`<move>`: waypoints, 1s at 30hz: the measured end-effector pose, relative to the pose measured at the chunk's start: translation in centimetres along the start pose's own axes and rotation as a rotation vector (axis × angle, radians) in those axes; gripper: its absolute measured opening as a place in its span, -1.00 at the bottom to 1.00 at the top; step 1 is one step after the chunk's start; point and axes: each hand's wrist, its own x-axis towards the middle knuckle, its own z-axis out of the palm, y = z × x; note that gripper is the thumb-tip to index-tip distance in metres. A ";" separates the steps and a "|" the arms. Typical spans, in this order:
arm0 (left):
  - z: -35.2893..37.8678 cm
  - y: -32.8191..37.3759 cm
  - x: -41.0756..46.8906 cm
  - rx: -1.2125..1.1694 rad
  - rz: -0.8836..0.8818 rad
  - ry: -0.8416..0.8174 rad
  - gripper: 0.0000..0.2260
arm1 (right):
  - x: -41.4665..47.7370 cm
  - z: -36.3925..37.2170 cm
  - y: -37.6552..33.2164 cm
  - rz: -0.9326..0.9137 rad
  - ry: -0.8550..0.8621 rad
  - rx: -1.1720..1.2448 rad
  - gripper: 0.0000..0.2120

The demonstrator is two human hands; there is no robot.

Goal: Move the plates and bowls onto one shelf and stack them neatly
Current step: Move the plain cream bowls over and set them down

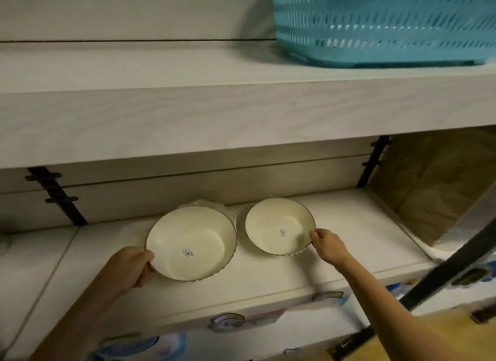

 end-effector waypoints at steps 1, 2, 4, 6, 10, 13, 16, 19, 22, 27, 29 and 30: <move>0.5 0.4 -0.1 0.002 -0.001 0.009 -0.63 | 0.9 -0.1 0.2 -0.009 -0.022 0.003 -0.72; 1.0 0.8 -0.2 0.001 -0.003 0.015 -0.64 | 1.7 -0.1 0.4 -0.016 -0.044 0.005 -0.72; 2.0 1.6 -0.4 -0.007 -0.018 0.025 -0.66 | 2.9 0.0 0.7 -0.025 -0.086 0.000 -0.72; 3.0 2.2 -0.6 -0.022 -0.051 0.051 -0.69 | 3.7 0.0 1.0 -0.032 -0.125 -0.009 -0.70; 5.0 3.4 -0.7 -0.059 -0.092 0.085 -0.69 | 4.9 0.4 1.2 -0.035 -0.173 -0.053 -0.60; 6.4 4.1 -0.5 -0.070 -0.103 0.073 -0.70 | 5.4 0.5 1.4 -0.030 -0.204 -0.068 -0.58; 7.7 4.7 0.3 -0.078 -0.093 0.067 -0.69 | 5.7 -0.2 1.8 -0.028 -0.230 -0.087 -0.56; 9.4 5.5 1.5 -0.078 -0.067 0.062 -0.67 | 5.0 -2.0 2.3 -0.064 -0.263 -0.159 -0.48; 11.2 6.9 3.2 -0.078 -0.034 0.022 -0.61 | 3.6 -4.2 2.9 -0.147 -0.301 -0.304 -0.56; 14.6 9.5 5.2 -0.021 -0.039 -0.022 -0.58 | 1.6 -7.1 3.2 -0.256 -0.259 -0.428 -0.63; 15.9 10.2 5.6 -0.017 -0.042 -0.059 -0.60 | 1.1 -7.7 3.4 -0.279 -0.257 -0.440 -0.63; 16.5 10.4 5.8 -0.011 -0.051 -0.078 -0.60 | 0.9 -7.9 3.5 -0.289 -0.259 -0.440 -0.64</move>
